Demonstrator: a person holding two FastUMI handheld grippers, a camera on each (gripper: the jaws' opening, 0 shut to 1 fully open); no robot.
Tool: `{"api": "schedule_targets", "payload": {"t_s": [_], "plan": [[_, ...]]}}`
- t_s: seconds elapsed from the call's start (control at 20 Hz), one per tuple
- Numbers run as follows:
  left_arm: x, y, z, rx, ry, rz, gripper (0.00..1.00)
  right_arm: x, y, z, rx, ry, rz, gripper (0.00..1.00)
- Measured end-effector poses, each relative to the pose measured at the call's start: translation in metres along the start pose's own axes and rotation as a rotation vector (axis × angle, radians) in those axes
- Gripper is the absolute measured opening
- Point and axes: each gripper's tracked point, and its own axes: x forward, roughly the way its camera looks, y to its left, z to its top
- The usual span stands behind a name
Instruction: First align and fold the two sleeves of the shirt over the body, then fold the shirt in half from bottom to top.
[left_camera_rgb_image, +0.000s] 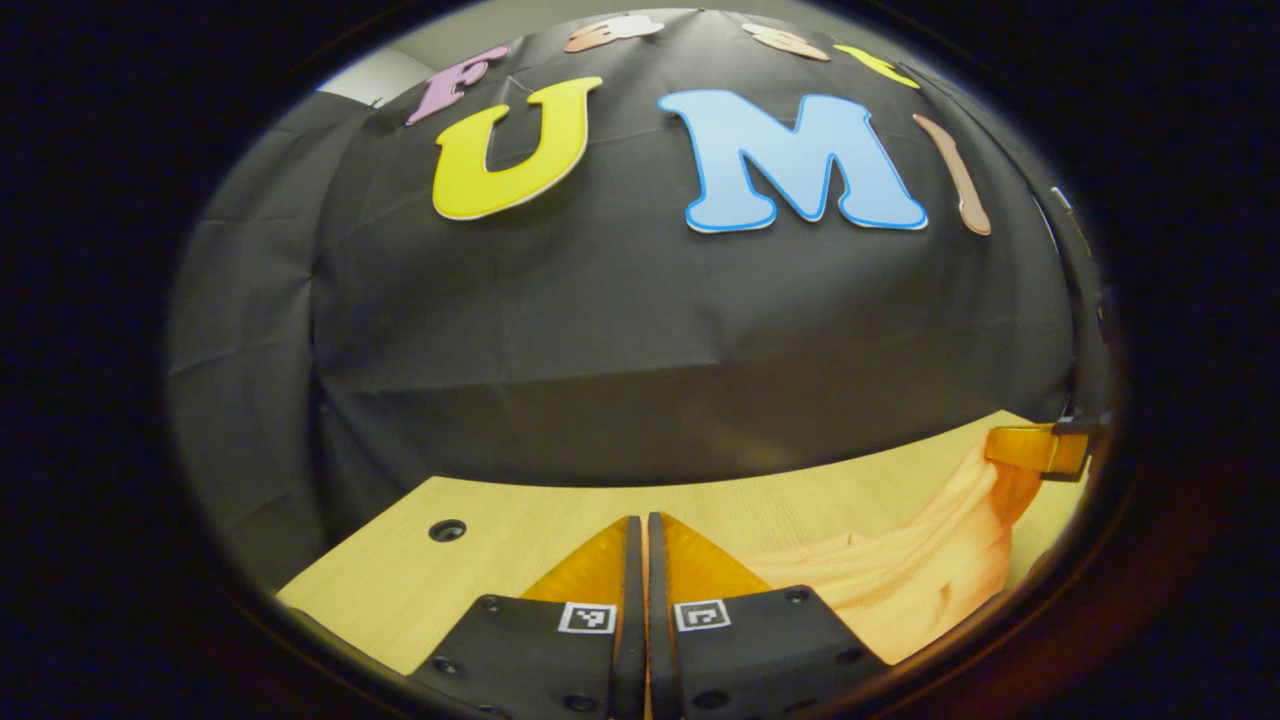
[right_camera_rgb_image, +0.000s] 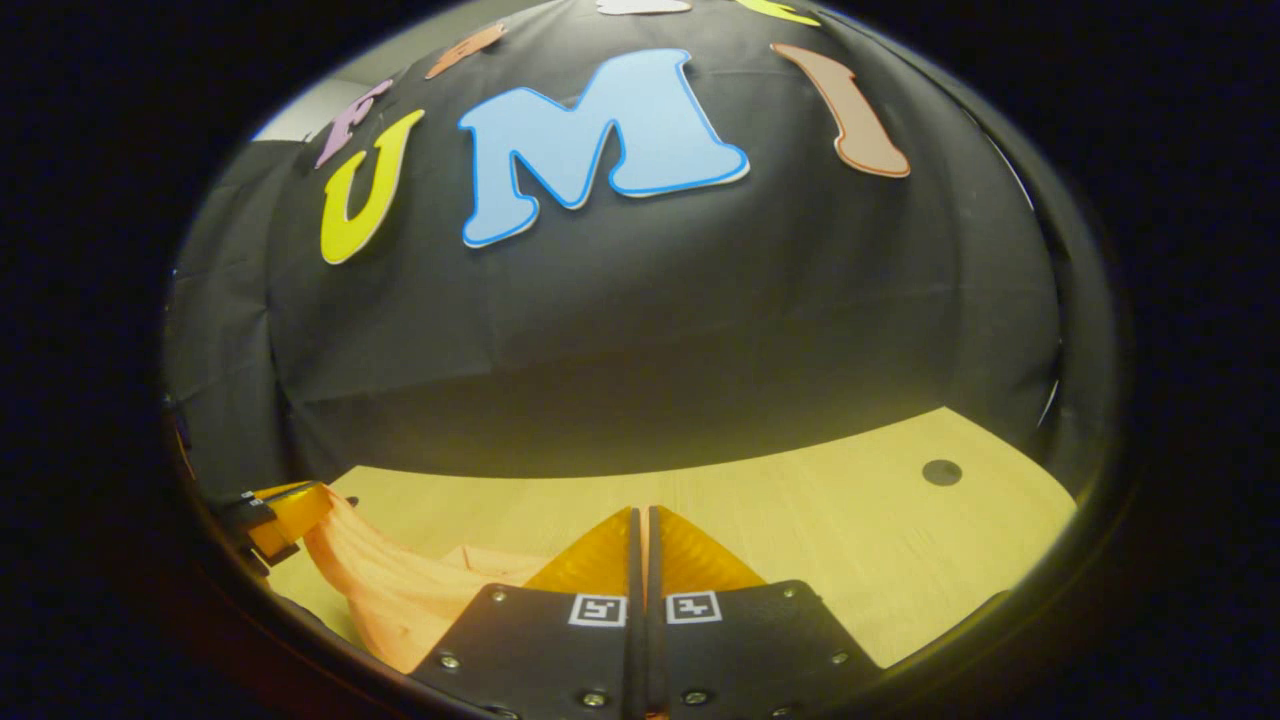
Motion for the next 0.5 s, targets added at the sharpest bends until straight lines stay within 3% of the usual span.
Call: {"api": "schedule_targets", "payload": {"t_s": [0.25, 0.5], "plan": [[0.024, -0.002, -0.029, 0.024, 0.029, 0.008, 0.10, 0.021, -0.003, -0.010, -0.064, -0.008, -0.030, 0.00], [0.035, 0.013, -0.053, -0.019, 0.037, 0.056, 0.10, 0.027, -0.008, -0.020, -0.072, 0.012, -0.060, 0.00]]}}
